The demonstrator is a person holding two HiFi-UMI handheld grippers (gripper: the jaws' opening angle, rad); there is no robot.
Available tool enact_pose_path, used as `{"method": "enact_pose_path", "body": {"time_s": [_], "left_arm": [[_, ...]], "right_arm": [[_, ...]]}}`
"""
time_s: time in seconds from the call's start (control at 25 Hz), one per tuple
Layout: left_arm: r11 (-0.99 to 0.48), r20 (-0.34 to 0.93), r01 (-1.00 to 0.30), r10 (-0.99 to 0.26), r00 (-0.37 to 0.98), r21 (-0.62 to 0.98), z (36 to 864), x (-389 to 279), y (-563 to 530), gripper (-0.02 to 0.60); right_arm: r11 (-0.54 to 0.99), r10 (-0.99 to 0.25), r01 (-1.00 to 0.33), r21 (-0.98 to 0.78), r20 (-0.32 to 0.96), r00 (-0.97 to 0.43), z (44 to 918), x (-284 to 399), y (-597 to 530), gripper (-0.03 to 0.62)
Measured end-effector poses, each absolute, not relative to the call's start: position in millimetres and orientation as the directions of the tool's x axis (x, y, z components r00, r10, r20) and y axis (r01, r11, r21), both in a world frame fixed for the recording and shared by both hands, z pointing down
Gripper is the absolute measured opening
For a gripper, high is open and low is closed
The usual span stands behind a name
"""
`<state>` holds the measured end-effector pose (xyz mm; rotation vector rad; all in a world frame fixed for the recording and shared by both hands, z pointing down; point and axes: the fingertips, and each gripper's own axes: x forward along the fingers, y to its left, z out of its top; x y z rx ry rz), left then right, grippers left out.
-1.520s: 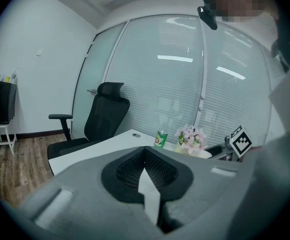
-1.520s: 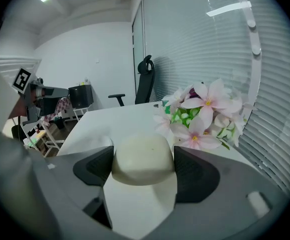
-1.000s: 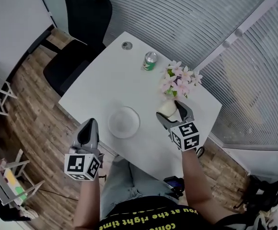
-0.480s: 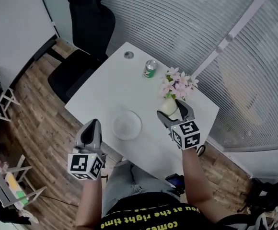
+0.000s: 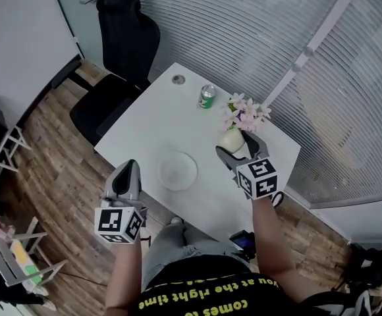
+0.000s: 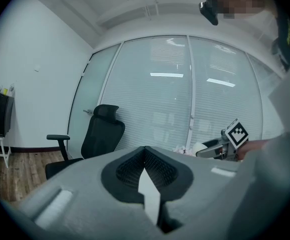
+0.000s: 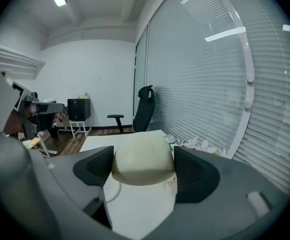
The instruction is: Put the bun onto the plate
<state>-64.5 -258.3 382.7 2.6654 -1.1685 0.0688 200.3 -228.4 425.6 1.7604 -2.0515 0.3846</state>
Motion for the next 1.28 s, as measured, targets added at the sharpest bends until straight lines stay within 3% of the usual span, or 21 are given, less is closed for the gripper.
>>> {"method": "enact_pose_path", "body": {"time_s": [1.28], "left_arm": [[-0.618, 0.125, -0.767, -0.759, 0.639, 0.173, 376, -92, -245, 0.0]], "right_arm": [[0.265, -0.859, -0.963, 0.047, 0.464, -0.214, 415, 165, -232, 0.385]]}}
